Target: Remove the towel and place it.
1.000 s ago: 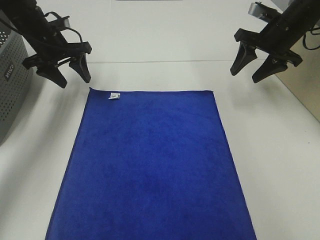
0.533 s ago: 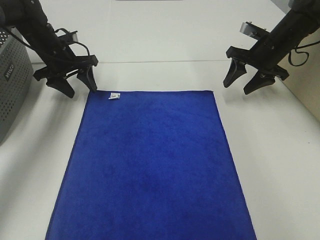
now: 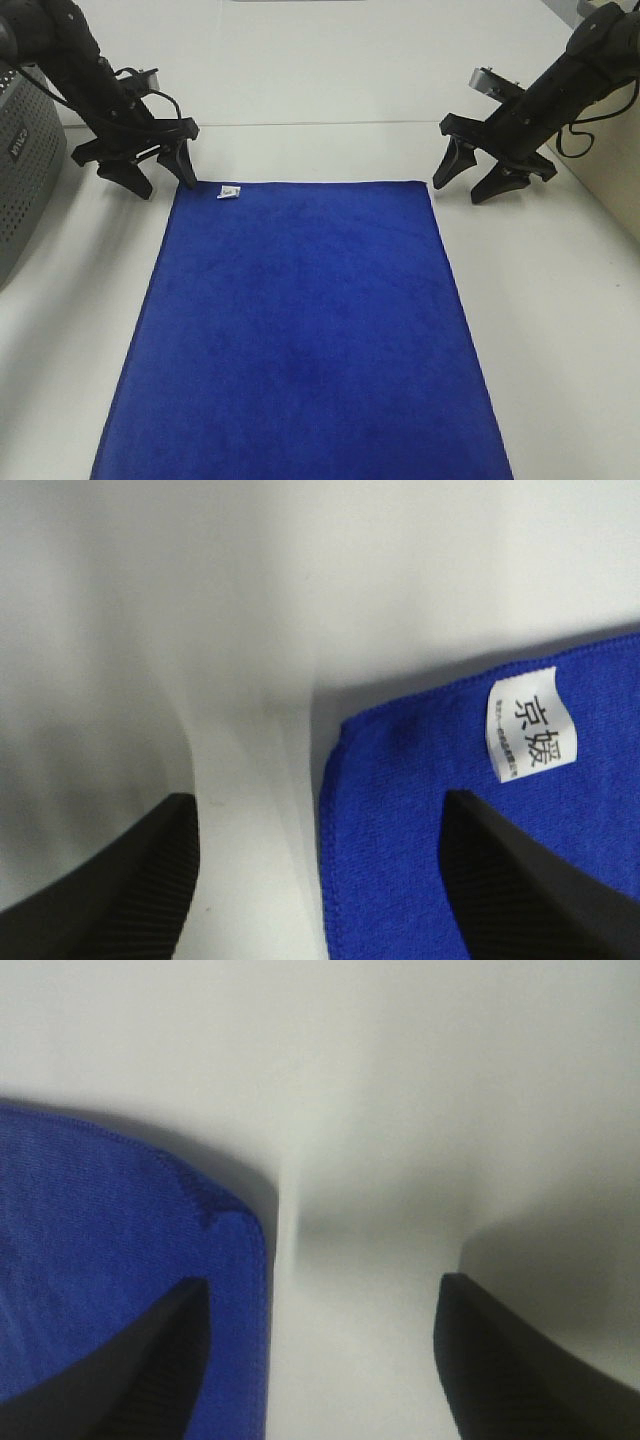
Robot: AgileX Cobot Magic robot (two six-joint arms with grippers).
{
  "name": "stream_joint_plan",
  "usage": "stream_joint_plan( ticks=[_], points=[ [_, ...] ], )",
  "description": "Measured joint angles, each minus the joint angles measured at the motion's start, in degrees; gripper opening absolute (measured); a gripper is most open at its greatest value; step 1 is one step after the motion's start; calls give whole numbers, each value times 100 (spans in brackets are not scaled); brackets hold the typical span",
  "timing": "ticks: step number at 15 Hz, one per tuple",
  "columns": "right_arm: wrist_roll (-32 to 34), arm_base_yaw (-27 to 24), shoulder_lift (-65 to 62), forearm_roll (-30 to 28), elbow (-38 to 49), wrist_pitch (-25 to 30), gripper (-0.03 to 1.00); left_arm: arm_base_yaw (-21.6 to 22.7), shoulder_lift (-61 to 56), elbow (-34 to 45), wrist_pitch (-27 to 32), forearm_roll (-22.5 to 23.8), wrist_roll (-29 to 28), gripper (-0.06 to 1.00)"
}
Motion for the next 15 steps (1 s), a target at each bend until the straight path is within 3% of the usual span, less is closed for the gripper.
stream_joint_plan(
  ticks=[15],
  points=[
    [6,286,212,132,-120,-166,64,-40,166,-52,29,34,34,64]
  ],
)
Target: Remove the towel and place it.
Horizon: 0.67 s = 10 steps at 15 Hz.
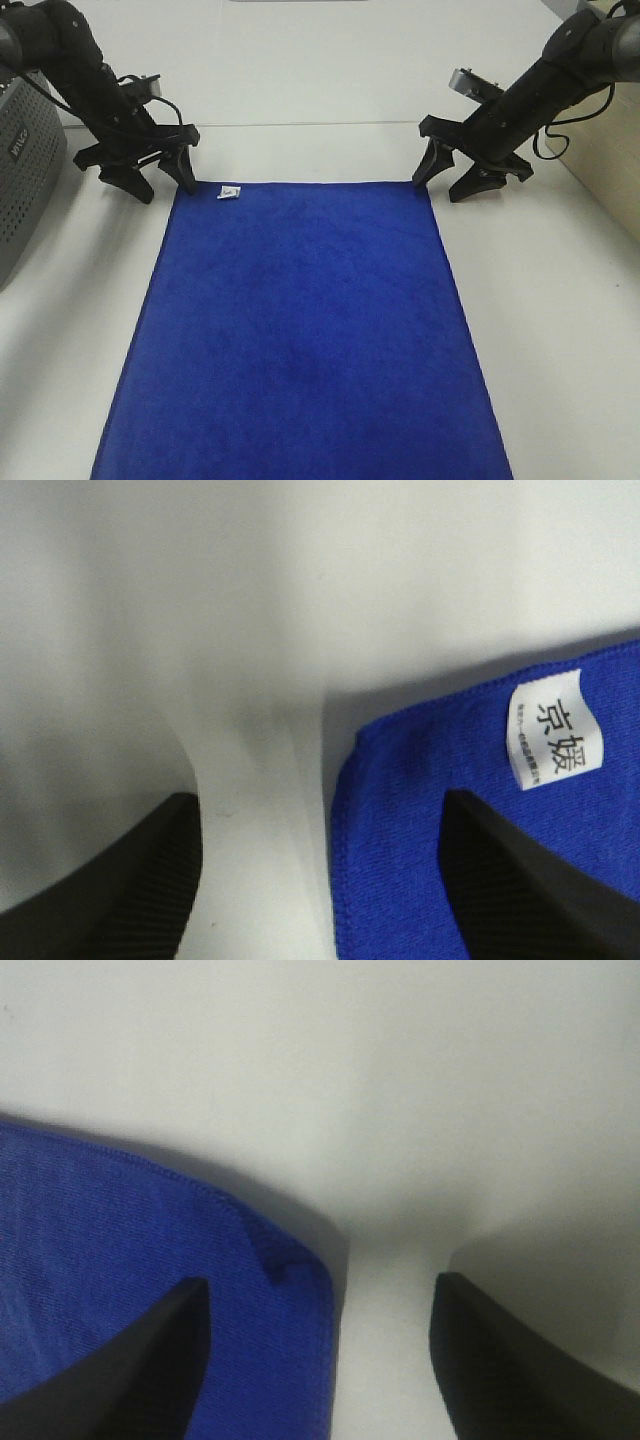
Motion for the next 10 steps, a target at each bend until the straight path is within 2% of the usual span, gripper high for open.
stream_joint_plan(
  ticks=[6,7,8,10],
  points=[
    [0,407,63,-29,-34,-218,64,-493,103,-52,-309,-241,23,64],
    [0,413,69,-46,-34,-223,61,-539,103,-52,-367,-241,23,60],
    [0,413,69,-103,-34,-241,56,-556,109,-52,-384,-241,23,53],
    [0,413,80,-269,-34,-292,32,-556,143,-52,-390,-172,40,24]
  ],
)
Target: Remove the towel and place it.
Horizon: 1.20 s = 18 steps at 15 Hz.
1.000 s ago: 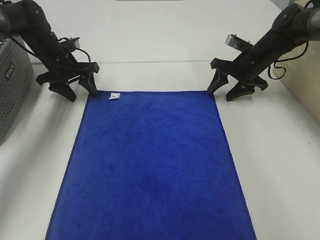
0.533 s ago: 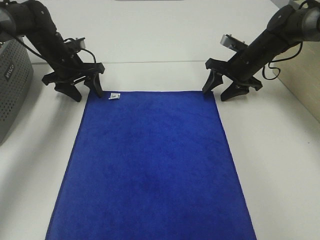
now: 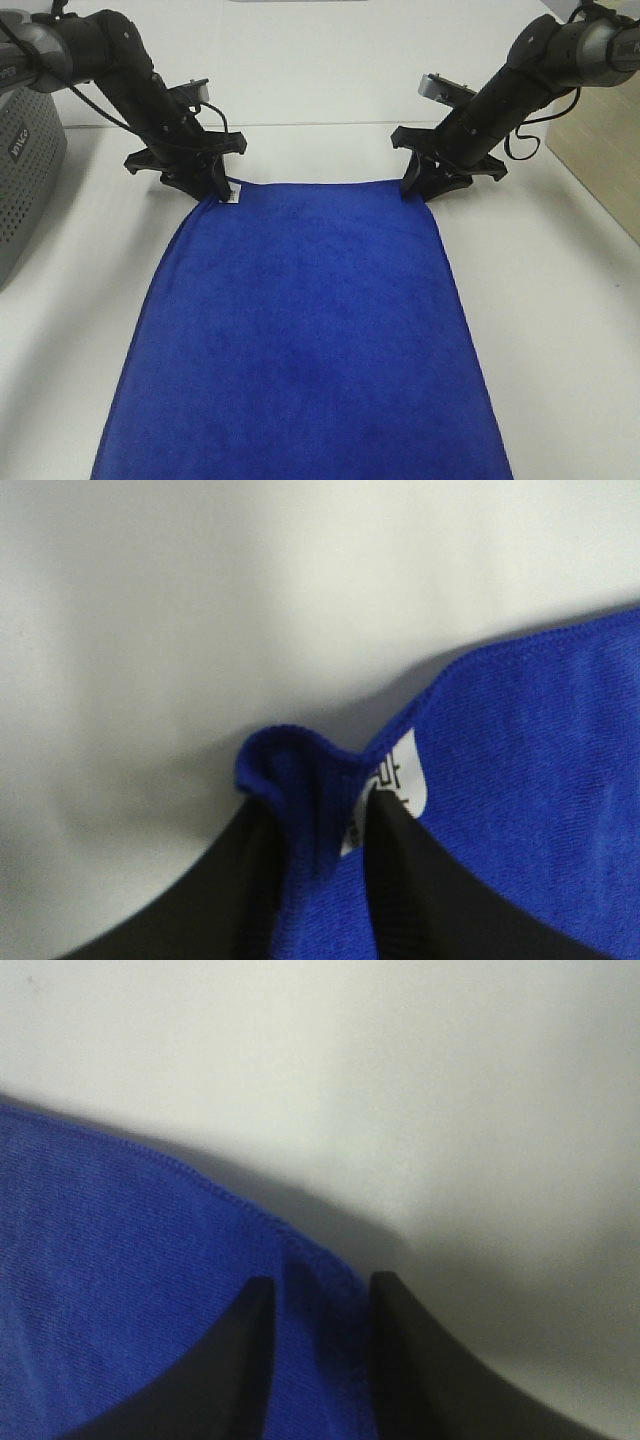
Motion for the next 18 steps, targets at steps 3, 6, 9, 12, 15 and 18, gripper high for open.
stream_joint_plan(
  ticks=[3,6,9,12,15,18],
  points=[
    [0,0,52,-6,0,-23,5,0,17,0,-11,0,218,2],
    [-29,0,52,0,0,-46,2,0,17,0,-11,0,241,2],
    [-252,6,-11,-57,17,-355,2,-11,-29,-6,-183,172,372,2],
    [-510,23,-29,-178,-29,-842,2,-17,-11,-298,-584,430,435,2],
    [-619,23,-11,-201,-539,-1117,2,-17,-11,-682,-1123,453,476,2],
    [-785,23,-11,-172,-1008,-1507,2,-17,-11,-825,-1833,458,619,2]
  ],
)
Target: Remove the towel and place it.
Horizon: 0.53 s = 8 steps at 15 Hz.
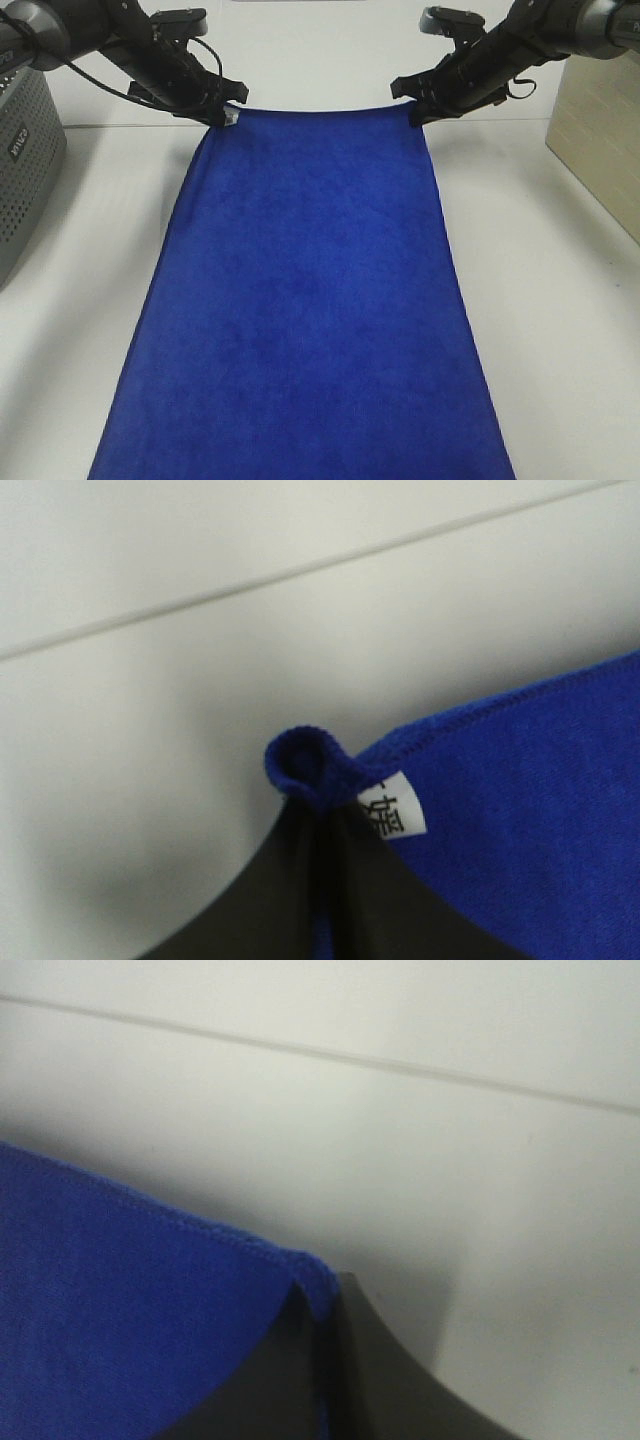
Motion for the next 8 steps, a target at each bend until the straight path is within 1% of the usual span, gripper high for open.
stream_joint_plan(
  ticks=[2,3,4,5,7,8],
  points=[
    [-281,0,0,195,-143,-315,2,0,0,-6,-418,0,103,2],
    [-521,0,0,418,-166,-516,2,0,0,-6,-768,0,149,2],
    [-728,0,0,544,-172,-619,2,0,0,-6,-963,0,212,2],
    [-928,0,0,693,-172,-762,2,0,0,-6,-1175,0,372,2],
    [-1112,0,0,911,-172,-934,2,0,0,-6,-1358,0,539,2],
    [-1318,0,17,1094,-172,-980,2,0,0,-6,-1398,0,602,2]
  ],
)
